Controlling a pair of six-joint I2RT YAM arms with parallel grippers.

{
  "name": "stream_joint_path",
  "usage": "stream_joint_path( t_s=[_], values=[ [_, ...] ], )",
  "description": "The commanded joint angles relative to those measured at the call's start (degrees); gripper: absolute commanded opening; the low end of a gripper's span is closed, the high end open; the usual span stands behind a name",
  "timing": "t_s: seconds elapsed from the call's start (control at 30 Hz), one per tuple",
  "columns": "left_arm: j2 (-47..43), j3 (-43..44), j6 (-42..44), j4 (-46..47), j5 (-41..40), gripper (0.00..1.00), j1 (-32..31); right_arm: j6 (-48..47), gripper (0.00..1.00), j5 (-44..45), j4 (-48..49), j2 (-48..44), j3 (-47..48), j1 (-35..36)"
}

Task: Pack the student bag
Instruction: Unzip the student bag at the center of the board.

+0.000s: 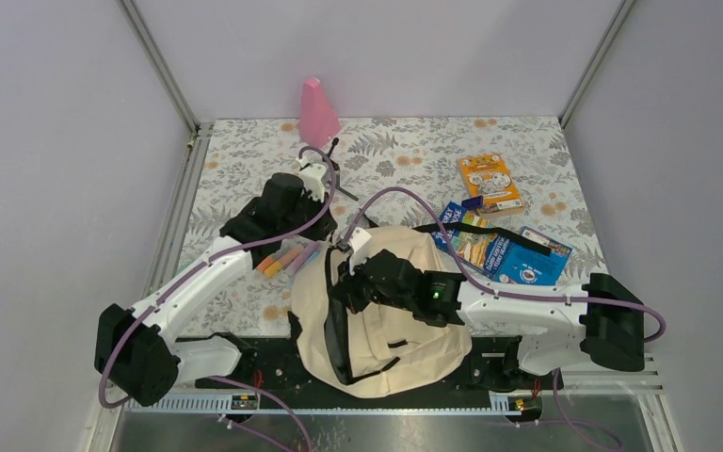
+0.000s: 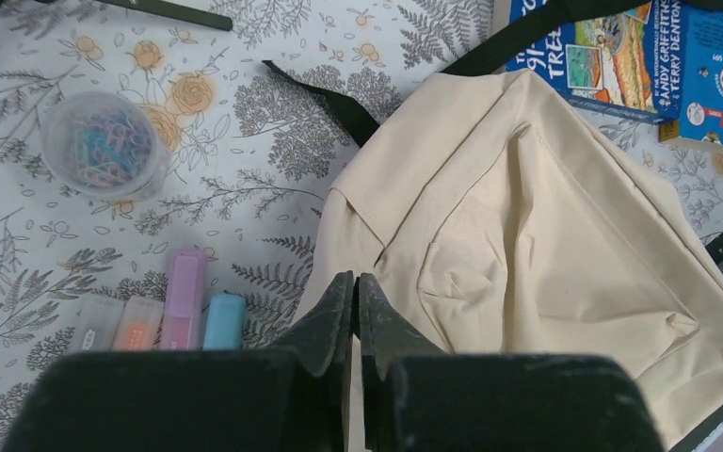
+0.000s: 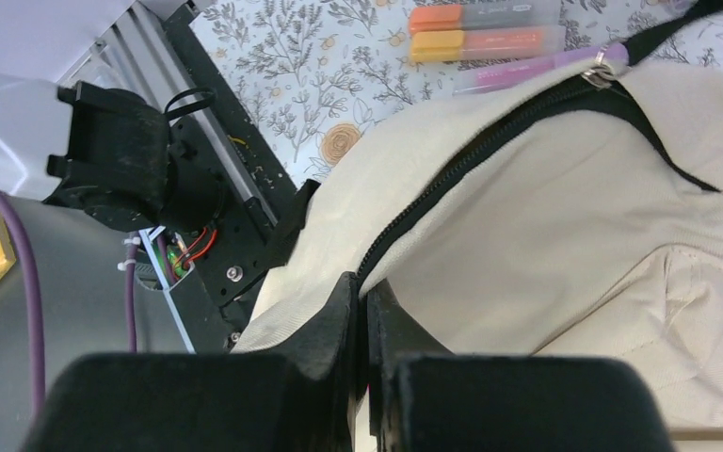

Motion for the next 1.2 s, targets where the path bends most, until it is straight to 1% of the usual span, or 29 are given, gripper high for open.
stream_joint_path(
  t_s=[0.0, 0.33, 0.67, 0.8, 0.9, 1.07, 1.1, 1.13, 1.17],
  values=[
    [2.92, 4.42, -0.29, 4.42, 0.73, 0.00, 0.99, -2.90, 0.00, -5.64, 3.82, -3.86, 0.50, 2.75],
    [10.52, 7.83, 0.77, 2.24, 2.87, 0.00, 1.28, -2.78, 0.00, -5.71, 5.86, -5.68, 0.62, 3.24],
    [21.21, 14.33, 0.69, 0.11, 1.90, 0.00, 1.43, -3.25, 0.00, -5.63, 6.32, -8.88, 0.24, 3.25],
    [25.35, 16.49, 0.64, 0.03, 0.68, 0.00, 1.52, -3.13, 0.00, -3.31, 5.38, -12.32, -1.10, 3.20],
    [28.10, 17.45, 1.03, -0.24, -1.87, 0.00, 1.83, -2.87, 0.00, -1.05, 3.90, -14.77, -2.03, 3.21],
    [28.21, 17.61, 0.99, -0.80, -3.89, 0.00, 2.31, -1.77, 0.00, 3.52, 3.07, -18.93, -4.85, 3.20],
    [27.43, 17.60, 0.85, -0.99, -4.19, 0.03, 2.31, -1.27, 0.00, 5.06, 2.97, -19.52, -5.49, 3.20],
    [26.42, 17.49, 0.55, -1.12, -4.27, 0.14, 2.31, -0.59, 0.00, 6.52, 2.96, -20.12, -6.26, 3.20],
    [25.07, 17.15, 0.14, -1.08, -4.31, 0.29, 2.31, -0.01, 0.00, 8.02, 2.96, -20.58, -7.00, 3.25]
  ],
)
